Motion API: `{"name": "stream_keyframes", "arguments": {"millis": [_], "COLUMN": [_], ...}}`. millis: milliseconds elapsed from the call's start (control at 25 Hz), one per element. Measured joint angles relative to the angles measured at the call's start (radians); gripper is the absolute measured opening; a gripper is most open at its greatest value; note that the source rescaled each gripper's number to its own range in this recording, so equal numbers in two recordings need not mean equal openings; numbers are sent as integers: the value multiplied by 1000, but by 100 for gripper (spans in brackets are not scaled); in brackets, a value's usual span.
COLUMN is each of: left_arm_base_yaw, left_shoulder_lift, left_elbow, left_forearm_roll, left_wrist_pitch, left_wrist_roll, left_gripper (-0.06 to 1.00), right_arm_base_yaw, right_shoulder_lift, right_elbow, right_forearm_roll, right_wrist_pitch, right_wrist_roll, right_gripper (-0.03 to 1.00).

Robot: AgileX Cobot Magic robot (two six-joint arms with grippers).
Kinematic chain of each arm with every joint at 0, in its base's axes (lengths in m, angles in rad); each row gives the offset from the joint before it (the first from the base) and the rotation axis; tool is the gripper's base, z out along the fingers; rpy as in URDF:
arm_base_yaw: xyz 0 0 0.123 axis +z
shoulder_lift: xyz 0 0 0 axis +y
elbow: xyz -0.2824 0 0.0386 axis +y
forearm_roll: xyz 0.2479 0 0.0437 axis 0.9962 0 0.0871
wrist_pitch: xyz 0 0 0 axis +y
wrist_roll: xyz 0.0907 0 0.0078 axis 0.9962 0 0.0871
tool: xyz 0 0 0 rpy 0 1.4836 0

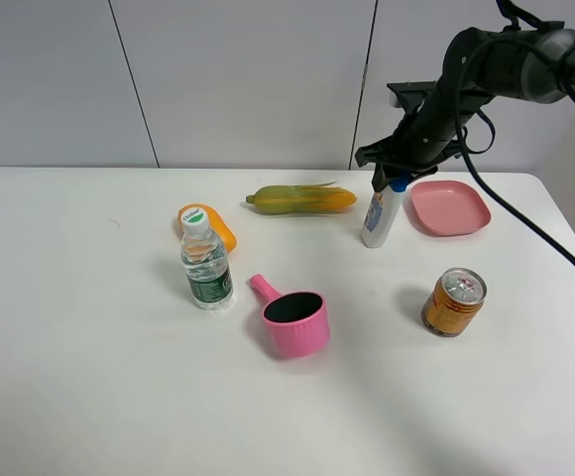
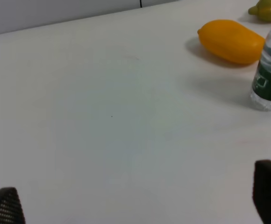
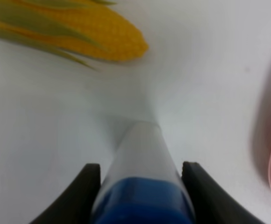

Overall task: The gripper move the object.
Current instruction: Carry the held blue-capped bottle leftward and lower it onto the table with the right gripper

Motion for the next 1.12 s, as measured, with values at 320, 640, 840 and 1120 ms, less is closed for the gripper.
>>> {"name": "stream_keyframes", "arguments": {"millis": [320, 640, 840, 1120], "left_arm_base_yaw": [0, 0, 0, 0], "left_shoulder_lift": [0, 0, 0, 0], "left_elbow": [0, 0, 0, 0], "left_forearm_roll": [0, 0, 0, 0], "left_wrist_pitch": [0, 0, 0, 0], "left_wrist_roll": [0, 0, 0, 0], "left_gripper": [100, 100, 100, 100], "right_arm_base_yaw": [0, 0, 0, 0], "right_shoulder_lift": [0, -7, -18, -38], "right_elbow": [0, 0, 0, 0], "right_forearm_roll": [0, 0, 0, -8], "right_wrist_pitch": [2, 19, 31, 64], "right_wrist_roll": [0, 0, 0, 0], "right_gripper": [1, 0, 0, 0]}}
